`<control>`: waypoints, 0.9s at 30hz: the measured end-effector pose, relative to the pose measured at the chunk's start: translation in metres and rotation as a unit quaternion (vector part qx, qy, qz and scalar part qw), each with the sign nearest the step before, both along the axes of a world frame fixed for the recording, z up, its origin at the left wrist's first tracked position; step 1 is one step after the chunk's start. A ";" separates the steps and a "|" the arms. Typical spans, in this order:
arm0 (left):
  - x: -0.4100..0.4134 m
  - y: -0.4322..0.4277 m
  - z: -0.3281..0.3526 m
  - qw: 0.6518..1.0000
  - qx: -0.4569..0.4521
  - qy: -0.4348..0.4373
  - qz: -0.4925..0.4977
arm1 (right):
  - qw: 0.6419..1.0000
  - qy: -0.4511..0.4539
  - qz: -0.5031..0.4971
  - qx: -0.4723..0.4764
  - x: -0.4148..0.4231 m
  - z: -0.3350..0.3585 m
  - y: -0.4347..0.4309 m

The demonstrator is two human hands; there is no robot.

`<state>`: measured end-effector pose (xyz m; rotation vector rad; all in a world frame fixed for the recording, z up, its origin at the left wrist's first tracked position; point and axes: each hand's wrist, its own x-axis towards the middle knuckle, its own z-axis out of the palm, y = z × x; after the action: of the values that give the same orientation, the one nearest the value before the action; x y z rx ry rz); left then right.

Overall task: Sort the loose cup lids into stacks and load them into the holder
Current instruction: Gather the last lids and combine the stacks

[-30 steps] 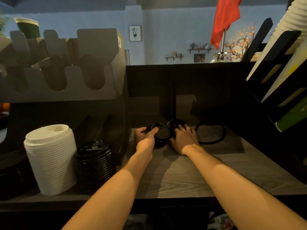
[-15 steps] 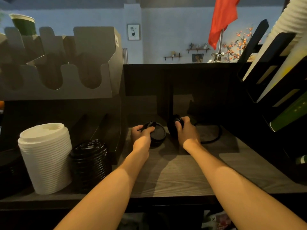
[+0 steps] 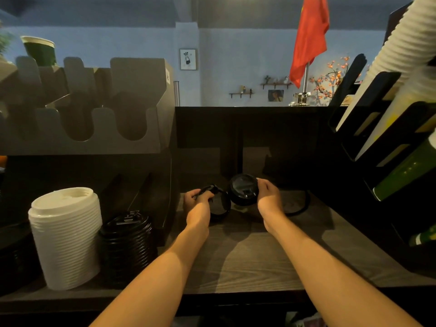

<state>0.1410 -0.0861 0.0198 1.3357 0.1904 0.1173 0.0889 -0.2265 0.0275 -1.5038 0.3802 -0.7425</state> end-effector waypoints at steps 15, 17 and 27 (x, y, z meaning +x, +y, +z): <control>-0.001 0.001 0.003 0.999 -0.040 0.011 0.002 | 0.986 0.080 0.147 -0.002 -0.010 -0.003 0.004; -0.002 0.003 0.003 0.999 -0.043 0.007 0.004 | 0.985 0.098 0.144 0.000 -0.011 -0.002 0.002; -0.012 0.011 -0.003 0.990 -0.122 -0.032 -0.062 | 0.938 0.190 0.140 -0.254 -0.001 -0.015 0.001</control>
<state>0.1286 -0.0747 0.0173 1.0948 0.0635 0.0308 0.0879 -0.2256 0.0126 -2.1506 0.2587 -0.3255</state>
